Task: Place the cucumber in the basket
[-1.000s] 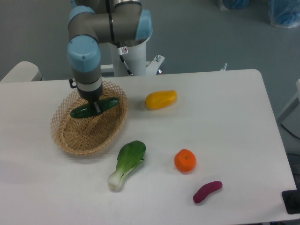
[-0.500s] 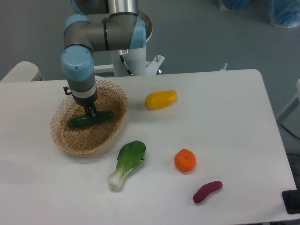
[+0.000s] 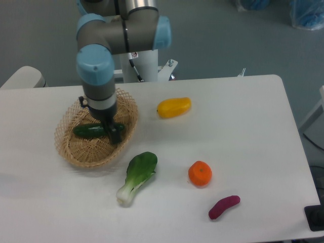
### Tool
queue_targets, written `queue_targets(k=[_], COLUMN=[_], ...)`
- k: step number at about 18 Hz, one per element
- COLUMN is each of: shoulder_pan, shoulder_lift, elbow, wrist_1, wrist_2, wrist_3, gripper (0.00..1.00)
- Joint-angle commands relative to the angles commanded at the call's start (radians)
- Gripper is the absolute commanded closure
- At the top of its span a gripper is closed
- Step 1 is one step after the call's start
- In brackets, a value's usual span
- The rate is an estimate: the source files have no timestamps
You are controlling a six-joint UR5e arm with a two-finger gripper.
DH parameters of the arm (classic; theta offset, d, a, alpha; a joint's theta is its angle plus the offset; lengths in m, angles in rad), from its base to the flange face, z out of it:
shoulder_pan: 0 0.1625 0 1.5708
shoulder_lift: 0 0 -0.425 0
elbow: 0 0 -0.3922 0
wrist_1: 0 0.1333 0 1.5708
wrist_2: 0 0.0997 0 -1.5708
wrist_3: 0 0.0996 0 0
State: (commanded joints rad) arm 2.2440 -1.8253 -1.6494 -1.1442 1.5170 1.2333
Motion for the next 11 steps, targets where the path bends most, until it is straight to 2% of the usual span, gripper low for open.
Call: queue_targets(k=[4,7,11], shoulder_pan=[0.035,0.063,0.132], shoulder_lift=[-0.071,-0.110,-0.147], elbow=[0.121,0.174,0.210], wrist_1=[-0.042,-0.054,-0.054], wrist_2=[0.012,0.014,0.017], wrist_3=[0.000,0.035,0.136], gripper=[0.00,0.00,0.00])
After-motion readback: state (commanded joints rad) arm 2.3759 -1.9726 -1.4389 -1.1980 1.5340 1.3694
